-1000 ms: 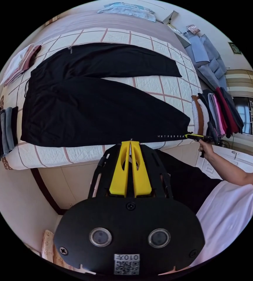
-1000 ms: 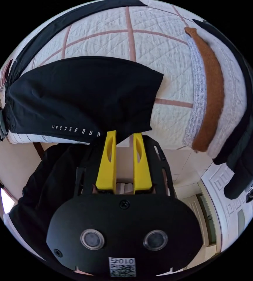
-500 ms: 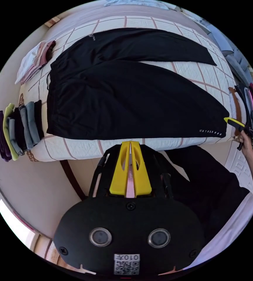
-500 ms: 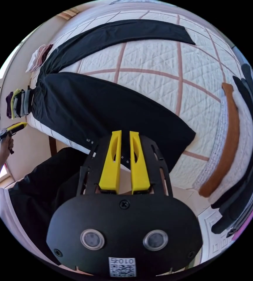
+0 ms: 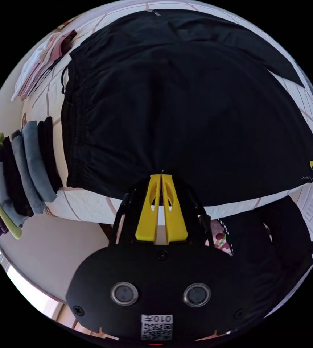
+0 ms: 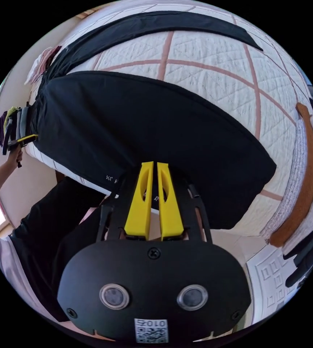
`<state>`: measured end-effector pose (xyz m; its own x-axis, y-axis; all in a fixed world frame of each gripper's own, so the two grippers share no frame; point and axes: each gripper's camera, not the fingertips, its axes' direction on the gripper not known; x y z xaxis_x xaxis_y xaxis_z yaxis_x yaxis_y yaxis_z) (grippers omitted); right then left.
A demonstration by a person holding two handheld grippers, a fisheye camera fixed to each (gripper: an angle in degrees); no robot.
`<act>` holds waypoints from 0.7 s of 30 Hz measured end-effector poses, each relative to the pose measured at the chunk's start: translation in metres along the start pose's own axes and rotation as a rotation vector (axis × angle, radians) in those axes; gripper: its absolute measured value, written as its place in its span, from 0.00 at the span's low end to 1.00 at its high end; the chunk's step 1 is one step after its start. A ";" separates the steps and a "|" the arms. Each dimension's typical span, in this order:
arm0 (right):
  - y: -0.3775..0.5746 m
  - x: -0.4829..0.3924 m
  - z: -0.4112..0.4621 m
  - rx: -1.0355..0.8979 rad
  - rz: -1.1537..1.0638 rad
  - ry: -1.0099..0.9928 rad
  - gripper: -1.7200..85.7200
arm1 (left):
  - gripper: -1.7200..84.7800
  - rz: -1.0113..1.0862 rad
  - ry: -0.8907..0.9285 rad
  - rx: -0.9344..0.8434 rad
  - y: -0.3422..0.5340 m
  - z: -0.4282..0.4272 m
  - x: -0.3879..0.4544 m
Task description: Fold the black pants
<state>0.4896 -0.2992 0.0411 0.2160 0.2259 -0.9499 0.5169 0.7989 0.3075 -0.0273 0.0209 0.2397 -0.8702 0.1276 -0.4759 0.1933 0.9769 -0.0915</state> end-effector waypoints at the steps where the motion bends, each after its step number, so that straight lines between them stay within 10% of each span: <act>1: 0.001 0.000 -0.002 -0.010 0.013 0.013 0.06 | 0.02 0.003 0.010 0.025 0.006 0.000 -0.001; 10: -0.069 0.004 -0.133 0.388 0.008 0.197 0.06 | 0.02 -0.202 -0.004 0.234 0.046 -0.060 -0.067; 21: -0.266 0.069 -0.200 0.311 0.042 0.207 0.07 | 0.02 -0.022 -0.061 0.315 -0.213 -0.096 -0.087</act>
<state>0.2008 -0.3847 -0.1179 0.0867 0.3884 -0.9174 0.7448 0.5863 0.3187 -0.0363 -0.1816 0.3846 -0.8489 0.0873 -0.5213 0.3138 0.8769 -0.3642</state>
